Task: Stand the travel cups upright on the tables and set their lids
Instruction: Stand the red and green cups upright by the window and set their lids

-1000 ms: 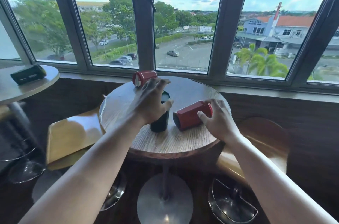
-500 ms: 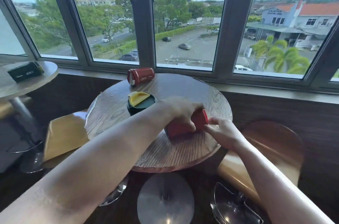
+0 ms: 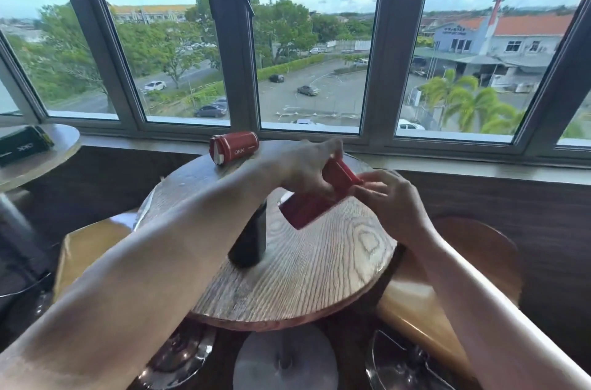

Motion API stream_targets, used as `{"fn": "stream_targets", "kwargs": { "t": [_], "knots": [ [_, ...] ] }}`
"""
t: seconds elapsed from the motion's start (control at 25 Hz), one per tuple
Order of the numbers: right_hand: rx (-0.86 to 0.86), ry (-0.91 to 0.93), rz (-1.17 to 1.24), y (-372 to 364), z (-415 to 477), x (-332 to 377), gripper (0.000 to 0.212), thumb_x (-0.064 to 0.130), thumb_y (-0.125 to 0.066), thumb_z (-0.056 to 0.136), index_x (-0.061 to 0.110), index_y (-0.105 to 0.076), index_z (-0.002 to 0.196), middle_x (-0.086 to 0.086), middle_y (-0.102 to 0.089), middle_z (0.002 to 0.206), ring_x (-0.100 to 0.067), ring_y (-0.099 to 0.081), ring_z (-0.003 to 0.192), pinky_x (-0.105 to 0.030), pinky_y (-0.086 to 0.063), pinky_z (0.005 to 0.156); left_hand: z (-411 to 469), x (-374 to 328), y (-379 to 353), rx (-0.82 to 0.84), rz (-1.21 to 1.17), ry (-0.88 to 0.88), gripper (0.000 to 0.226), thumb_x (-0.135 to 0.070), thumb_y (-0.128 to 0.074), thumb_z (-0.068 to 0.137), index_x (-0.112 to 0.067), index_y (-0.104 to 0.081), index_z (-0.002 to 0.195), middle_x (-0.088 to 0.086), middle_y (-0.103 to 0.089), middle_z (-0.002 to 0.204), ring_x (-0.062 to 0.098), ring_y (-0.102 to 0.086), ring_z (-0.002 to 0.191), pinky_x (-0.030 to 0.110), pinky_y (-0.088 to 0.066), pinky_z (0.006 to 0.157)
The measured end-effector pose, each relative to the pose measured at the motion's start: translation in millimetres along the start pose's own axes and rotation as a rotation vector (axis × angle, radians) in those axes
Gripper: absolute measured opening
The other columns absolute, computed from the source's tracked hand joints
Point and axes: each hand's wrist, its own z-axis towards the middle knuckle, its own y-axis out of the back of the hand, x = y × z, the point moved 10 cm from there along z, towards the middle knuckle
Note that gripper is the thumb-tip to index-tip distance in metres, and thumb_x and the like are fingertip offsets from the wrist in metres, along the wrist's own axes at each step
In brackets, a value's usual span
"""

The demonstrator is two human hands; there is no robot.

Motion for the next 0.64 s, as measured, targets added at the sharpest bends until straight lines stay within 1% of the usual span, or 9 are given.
{"fn": "stream_targets", "kwargs": {
  "t": [0.08, 0.12, 0.2, 0.28, 0.4, 0.48, 0.52, 0.6, 0.64],
  "knots": [
    [-0.085, 0.038, 0.134, 7.0, 20.9, 24.9, 0.041, 0.030, -0.080, 0.077, 0.017, -0.068, 0.113, -0.007, -0.066, 0.120, -0.012, -0.069, 0.107, -0.020, -0.055, 0.080, 1.9, 8.4, 34.9, -0.082, -0.160, -0.035, 0.064, -0.041, -0.086, 0.069, -0.031, -0.046, 0.118, -0.005, -0.072, 0.093, 0.019, -0.068, 0.085, 0.036, -0.051, 0.077],
    [-0.105, 0.046, 0.174, 6.3, 31.3, 35.3, 0.046, 0.030, -0.080, 0.078, 0.018, -0.064, 0.119, -0.006, -0.065, 0.124, -0.012, -0.068, 0.109, -0.021, -0.054, 0.081, 3.2, 13.9, 50.4, -0.113, -0.228, -0.058, 0.062, -0.037, -0.087, 0.069, -0.030, -0.047, 0.117, -0.003, -0.074, 0.093, 0.020, -0.069, 0.086, 0.036, -0.052, 0.080],
    [-0.076, 0.022, 0.293, -6.7, 50.0, 47.5, 0.054, 0.033, -0.078, 0.080, 0.023, -0.055, 0.128, -0.007, -0.064, 0.126, -0.016, -0.067, 0.111, -0.034, -0.056, 0.089, 7.8, 28.8, 72.0, -0.155, -0.326, -0.100, 0.061, -0.028, -0.088, 0.070, -0.028, -0.048, 0.116, 0.001, -0.075, 0.096, 0.023, -0.070, 0.090, 0.039, -0.053, 0.084],
    [-0.025, -0.022, 0.382, -26.1, 64.4, 49.6, 0.050, 0.028, -0.076, 0.083, 0.029, -0.052, 0.128, -0.010, -0.068, 0.120, -0.021, -0.067, 0.109, -0.047, -0.055, 0.094, 15.4, 48.6, 76.2, -0.156, -0.440, -0.120, 0.060, -0.016, -0.088, 0.072, -0.022, -0.048, 0.116, 0.005, -0.074, 0.101, 0.024, -0.070, 0.092, 0.045, -0.055, 0.088],
    [-0.050, -0.031, 0.294, -45.3, 80.3, 41.0, 0.056, 0.026, -0.084, 0.074, 0.032, -0.057, 0.123, -0.005, -0.071, 0.114, -0.020, -0.071, 0.101, -0.051, -0.055, 0.094, 28.5, 84.7, 56.9, -0.110, -0.549, -0.093, 0.061, -0.002, -0.087, 0.071, -0.017, -0.046, 0.114, 0.020, -0.065, 0.114, 0.034, -0.070, 0.104, 0.052, -0.057, 0.090],
    [-0.067, -0.024, 0.183, -56.2, 84.6, 35.0, 0.062, 0.031, -0.089, 0.066, 0.031, -0.059, 0.120, -0.002, -0.071, 0.115, -0.019, -0.073, 0.097, -0.043, -0.058, 0.090, 36.2, 104.9, 38.4, -0.070, -0.540, -0.073, 0.062, -0.002, -0.087, 0.071, -0.016, -0.044, 0.113, 0.024, -0.063, 0.118, 0.039, -0.065, 0.111, 0.053, -0.054, 0.093],
    [-0.073, -0.024, 0.147, -61.4, 85.1, 32.7, 0.063, 0.031, -0.090, 0.064, 0.029, -0.059, 0.119, -0.002, -0.070, 0.115, -0.019, -0.073, 0.096, -0.034, -0.059, 0.084, 39.7, 113.1, 30.7, -0.049, -0.526, -0.063, 0.063, -0.005, -0.088, 0.071, -0.017, -0.043, 0.114, 0.022, -0.063, 0.119, 0.038, -0.064, 0.112, 0.052, -0.053, 0.095],
    [-0.113, -0.003, 0.044, -67.4, 85.6, 30.0, 0.061, 0.030, -0.091, 0.063, 0.027, -0.058, 0.114, -0.001, -0.067, 0.115, -0.019, -0.071, 0.095, -0.015, -0.054, 0.068, 45.1, 125.3, 17.5, 0.017, -0.518, -0.038, 0.066, -0.010, -0.088, 0.071, -0.022, -0.042, 0.116, 0.013, -0.061, 0.124, 0.030, -0.064, 0.111, 0.047, -0.055, 0.096],
    [-0.136, 0.012, -0.024, -69.0, 85.8, 28.6, 0.061, 0.033, -0.091, 0.061, 0.028, -0.058, 0.112, 0.000, -0.064, 0.116, -0.018, -0.069, 0.094, -0.014, -0.052, 0.064, 47.4, 128.4, 11.1, 0.061, -0.528, -0.029, 0.067, -0.009, -0.088, 0.072, -0.023, -0.041, 0.119, 0.008, -0.059, 0.126, 0.025, -0.065, 0.109, 0.044, -0.056, 0.096]
  ]
}}
